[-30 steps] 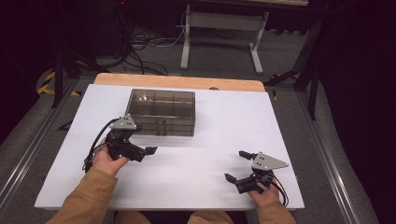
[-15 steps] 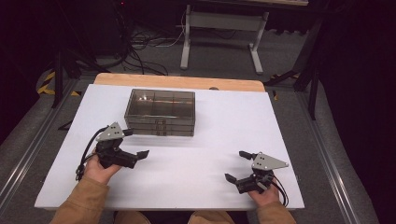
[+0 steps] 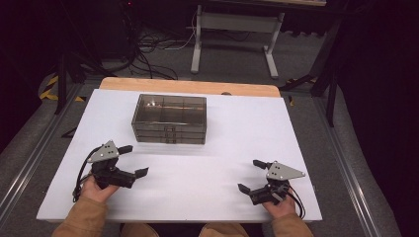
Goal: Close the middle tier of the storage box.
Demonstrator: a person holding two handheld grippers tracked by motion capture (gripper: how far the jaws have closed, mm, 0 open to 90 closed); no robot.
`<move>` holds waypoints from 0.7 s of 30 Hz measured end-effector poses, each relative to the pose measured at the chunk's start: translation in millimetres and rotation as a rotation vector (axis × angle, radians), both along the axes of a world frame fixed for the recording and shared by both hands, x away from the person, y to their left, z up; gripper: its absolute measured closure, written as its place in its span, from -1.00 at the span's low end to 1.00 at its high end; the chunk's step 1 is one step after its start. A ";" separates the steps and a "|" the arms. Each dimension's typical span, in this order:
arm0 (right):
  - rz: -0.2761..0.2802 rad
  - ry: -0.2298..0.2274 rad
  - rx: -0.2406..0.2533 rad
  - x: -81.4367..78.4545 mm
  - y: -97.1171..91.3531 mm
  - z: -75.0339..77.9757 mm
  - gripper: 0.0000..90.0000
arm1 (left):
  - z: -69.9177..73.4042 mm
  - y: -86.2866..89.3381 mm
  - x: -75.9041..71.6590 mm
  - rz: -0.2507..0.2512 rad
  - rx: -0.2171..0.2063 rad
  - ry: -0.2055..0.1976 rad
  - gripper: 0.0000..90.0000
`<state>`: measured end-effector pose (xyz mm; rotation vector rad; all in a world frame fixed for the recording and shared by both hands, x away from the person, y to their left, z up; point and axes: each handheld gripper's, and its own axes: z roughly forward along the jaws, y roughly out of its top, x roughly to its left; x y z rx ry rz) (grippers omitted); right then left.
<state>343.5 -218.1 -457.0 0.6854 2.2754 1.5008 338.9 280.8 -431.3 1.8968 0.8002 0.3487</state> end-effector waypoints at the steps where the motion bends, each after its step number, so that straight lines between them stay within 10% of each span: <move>1: 0.000 0.000 0.000 0.0 0.0 0.0 -1.00 | -1.8 1.3 -0.9 0.008 0.004 0.001 -0.99; 21: 0.006 0.001 0.000 -0.2 -0.1 0.1 -1.00 | -23.4 22.0 -16.1 0.027 -0.023 -0.016 -0.99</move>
